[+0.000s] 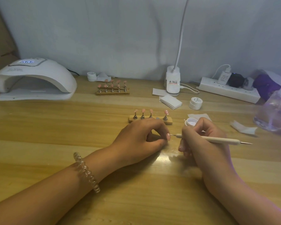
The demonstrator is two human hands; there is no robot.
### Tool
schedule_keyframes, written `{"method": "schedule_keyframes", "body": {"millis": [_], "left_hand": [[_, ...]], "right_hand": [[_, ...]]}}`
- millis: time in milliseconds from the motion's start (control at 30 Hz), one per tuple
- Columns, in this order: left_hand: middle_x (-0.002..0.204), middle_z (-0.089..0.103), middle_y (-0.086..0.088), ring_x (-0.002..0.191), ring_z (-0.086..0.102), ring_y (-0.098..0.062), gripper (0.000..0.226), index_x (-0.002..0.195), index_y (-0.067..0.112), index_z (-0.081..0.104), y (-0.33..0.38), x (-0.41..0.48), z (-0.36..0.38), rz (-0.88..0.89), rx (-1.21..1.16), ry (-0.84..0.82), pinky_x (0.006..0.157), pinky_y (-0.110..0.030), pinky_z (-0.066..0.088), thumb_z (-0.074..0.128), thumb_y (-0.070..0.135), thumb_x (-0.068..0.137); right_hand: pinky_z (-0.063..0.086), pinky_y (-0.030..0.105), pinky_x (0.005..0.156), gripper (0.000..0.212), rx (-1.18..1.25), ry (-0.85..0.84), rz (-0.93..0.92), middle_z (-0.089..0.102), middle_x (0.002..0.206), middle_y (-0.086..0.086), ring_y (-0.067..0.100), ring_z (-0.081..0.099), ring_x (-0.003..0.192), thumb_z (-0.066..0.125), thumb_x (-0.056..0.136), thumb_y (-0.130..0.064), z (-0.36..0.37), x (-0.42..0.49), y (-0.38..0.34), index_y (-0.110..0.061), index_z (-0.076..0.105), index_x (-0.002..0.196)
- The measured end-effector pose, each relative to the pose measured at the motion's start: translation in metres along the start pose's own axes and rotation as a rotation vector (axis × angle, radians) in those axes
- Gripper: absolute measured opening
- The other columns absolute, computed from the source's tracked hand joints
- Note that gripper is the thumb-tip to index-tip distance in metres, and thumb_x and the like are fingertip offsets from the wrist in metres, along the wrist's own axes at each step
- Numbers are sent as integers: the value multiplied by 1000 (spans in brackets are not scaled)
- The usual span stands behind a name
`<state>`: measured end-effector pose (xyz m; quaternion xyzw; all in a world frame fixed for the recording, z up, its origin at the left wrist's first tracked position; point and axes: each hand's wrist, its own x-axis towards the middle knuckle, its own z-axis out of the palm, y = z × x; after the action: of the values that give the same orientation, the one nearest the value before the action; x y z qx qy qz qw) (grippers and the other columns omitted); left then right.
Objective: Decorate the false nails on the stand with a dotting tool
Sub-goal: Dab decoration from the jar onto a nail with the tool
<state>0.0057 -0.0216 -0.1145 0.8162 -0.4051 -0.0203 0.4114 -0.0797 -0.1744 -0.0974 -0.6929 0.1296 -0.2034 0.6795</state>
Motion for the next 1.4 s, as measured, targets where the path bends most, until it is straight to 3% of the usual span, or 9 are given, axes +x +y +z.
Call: {"method": "schedule_keyframes", "body": {"millis": [667,833,933,1100,1400], "left_hand": [[90,67,21,66,53,-4,9,88,31,67,-2,0,0,8,10,5,63,-29,41,68,23,84],[90,67,20,67,55,-8,10,88,31,67,-2,1,1,6,4,4,63,-33,44,69,22,84],[90,67,20,68,56,-10,9,88,31,67,-2,1,1,8,1,6,64,-36,48,69,24,84],[89,67,22,65,53,-5,12,89,30,68,-3,1,1,17,9,10,62,-29,42,72,20,85],[90,68,21,64,52,-6,12,89,30,67,-3,1,1,8,9,8,61,-27,39,72,20,85]], "right_hand": [[40,18,43,22,-130,-39,-20,62,49,11,10,51,44,60,73,-12,-1,2,2,-18,45,58],[42,27,50,21,-139,-40,-22,62,49,12,11,52,45,60,73,-11,0,1,1,-17,46,60],[43,21,43,20,-116,-31,-28,61,48,11,12,52,42,60,74,-9,-1,1,1,-15,45,62],[41,28,50,22,-140,-36,-34,62,49,12,11,52,44,60,75,-10,0,1,1,-17,45,60],[38,28,53,24,-133,-17,-36,61,48,11,10,50,43,60,76,-8,1,0,1,-17,46,59]]}}
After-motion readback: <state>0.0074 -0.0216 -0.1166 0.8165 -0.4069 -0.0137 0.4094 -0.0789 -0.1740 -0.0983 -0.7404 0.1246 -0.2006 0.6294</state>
